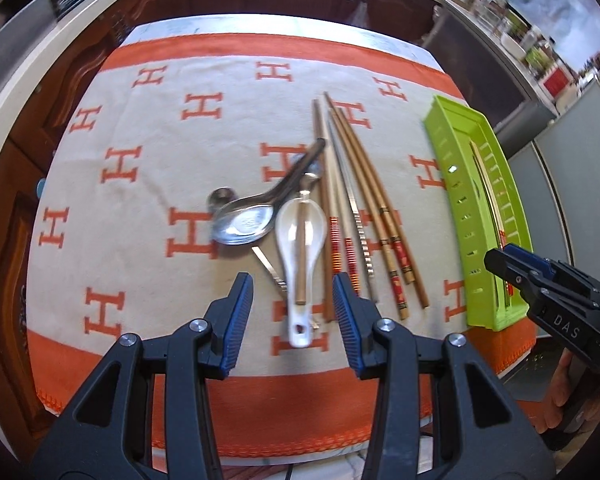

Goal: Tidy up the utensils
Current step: 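Move both grippers back over the remaining utensils, then grasp the bent-handled steel spoon with the left gripper while the right gripper grasps a wooden-handled spoon, then carry both spoons into the green tray and open both grippers, then move both grippers back over the utensil pile, then grasp the white ceramic spoon with the right gripper while the left gripper grasps a steel teaspoon, then carry both spoons into the green tray and open both grippers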

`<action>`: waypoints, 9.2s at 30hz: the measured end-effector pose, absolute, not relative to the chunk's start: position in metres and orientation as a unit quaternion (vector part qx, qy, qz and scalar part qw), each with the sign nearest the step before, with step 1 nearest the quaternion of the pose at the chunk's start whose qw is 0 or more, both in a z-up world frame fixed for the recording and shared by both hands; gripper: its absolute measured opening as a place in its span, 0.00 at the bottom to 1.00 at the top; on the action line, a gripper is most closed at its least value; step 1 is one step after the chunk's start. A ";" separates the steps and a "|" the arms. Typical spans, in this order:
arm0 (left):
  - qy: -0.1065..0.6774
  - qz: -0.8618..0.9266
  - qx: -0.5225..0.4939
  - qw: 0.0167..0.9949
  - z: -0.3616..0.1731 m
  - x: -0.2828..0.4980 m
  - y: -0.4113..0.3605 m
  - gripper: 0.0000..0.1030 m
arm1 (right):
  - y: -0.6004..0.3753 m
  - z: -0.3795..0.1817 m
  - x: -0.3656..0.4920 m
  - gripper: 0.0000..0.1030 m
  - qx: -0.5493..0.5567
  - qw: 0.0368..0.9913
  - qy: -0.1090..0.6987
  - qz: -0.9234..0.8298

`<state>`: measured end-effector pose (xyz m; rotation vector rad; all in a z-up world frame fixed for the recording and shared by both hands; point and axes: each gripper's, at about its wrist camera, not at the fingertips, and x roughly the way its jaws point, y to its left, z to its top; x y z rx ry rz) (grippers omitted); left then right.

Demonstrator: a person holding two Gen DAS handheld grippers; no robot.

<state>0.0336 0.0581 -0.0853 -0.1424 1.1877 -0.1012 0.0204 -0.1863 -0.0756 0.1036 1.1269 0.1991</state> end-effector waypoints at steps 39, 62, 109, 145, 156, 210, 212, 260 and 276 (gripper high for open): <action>0.612 -0.127 -0.262 0.735 -0.184 0.120 0.137 0.04 | -0.096 -0.104 0.065 0.35 0.058 0.803 0.568 0.169; 0.572 -0.095 -0.281 0.765 -0.151 0.076 0.164 0.00 | -0.058 -0.140 0.095 0.19 0.142 0.754 0.609 0.199; 0.580 -0.128 -0.098 0.799 -0.089 0.094 -0.113 0.01 | -0.315 -0.096 0.022 0.07 0.263 0.827 0.495 0.045; 0.562 -0.126 -0.001 0.817 -0.066 0.041 -0.117 0.19 | -0.315 -0.094 -0.009 0.10 0.248 0.834 0.490 0.058; 0.544 -0.113 -0.023 0.831 -0.052 0.030 -0.084 0.19 | -0.284 -0.084 -0.015 0.10 0.215 0.839 0.494 0.077; 0.590 0.017 -0.157 0.792 -0.135 0.047 0.153 0.19 | -0.047 -0.126 0.082 0.28 -0.040 0.791 0.535 0.294; 0.590 0.015 -0.159 0.791 -0.136 0.049 0.154 0.19 | -0.047 -0.130 0.083 0.27 -0.042 0.791 0.532 0.300; 0.479 -0.042 -0.177 0.859 -0.166 0.089 0.127 0.13 | -0.110 -0.118 0.055 0.02 0.096 0.810 0.516 0.263; 0.478 -0.090 -0.213 0.847 -0.155 0.072 0.132 0.01 | -0.140 -0.106 0.051 0.02 0.157 0.814 0.501 0.247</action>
